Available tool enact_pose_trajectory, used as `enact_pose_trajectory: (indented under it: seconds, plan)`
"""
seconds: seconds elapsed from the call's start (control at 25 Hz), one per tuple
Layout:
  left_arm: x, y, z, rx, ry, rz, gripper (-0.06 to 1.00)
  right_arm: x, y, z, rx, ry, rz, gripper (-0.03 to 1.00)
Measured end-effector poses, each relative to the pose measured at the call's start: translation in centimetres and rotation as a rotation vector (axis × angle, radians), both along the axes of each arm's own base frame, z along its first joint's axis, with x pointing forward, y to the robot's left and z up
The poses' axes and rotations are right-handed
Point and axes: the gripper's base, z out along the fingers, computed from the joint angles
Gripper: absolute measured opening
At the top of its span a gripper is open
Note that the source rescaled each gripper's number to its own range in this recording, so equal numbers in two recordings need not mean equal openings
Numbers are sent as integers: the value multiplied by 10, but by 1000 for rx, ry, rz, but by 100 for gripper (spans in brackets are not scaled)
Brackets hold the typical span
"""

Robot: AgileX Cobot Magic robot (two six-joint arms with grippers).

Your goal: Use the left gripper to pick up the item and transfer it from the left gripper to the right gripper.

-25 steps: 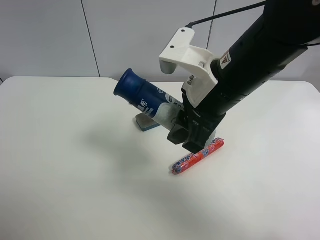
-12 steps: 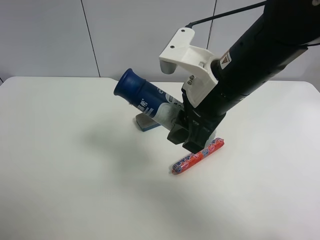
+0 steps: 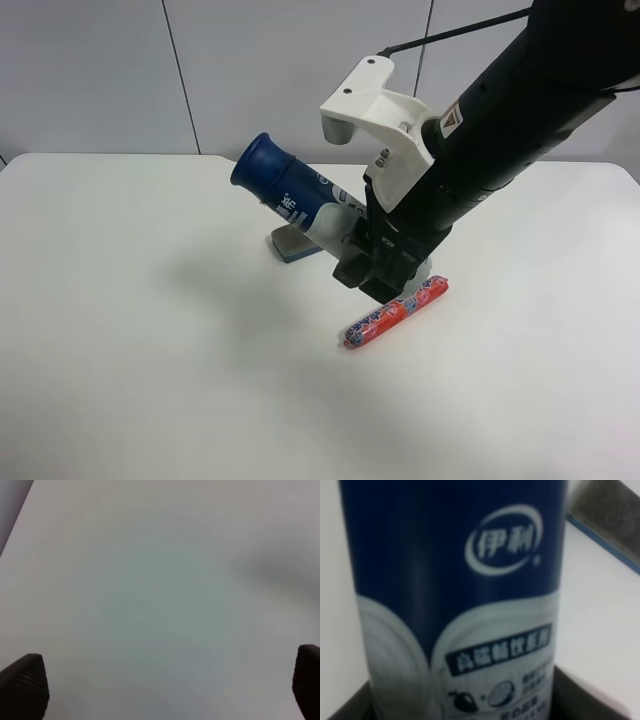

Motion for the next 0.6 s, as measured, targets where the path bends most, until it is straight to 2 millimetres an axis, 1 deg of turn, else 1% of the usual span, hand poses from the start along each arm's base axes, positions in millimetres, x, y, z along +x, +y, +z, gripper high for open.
enact_pose_trajectory:
  seconds: [0.16,0.44,0.56,0.6]
  plan:
    - [0,0,0,0,0,0,99,2,0,4,5,23,-74,0]
    - [0,0,0,0,0,0,99,14,-1,43,-13,-3,-197,0]
    - [0,0,0,-1,0,0,99,18,-6,50,-17,8,-247,0]
    - [0,0,0,-1,0,0,99,21,-10,51,-16,16,-273,0]
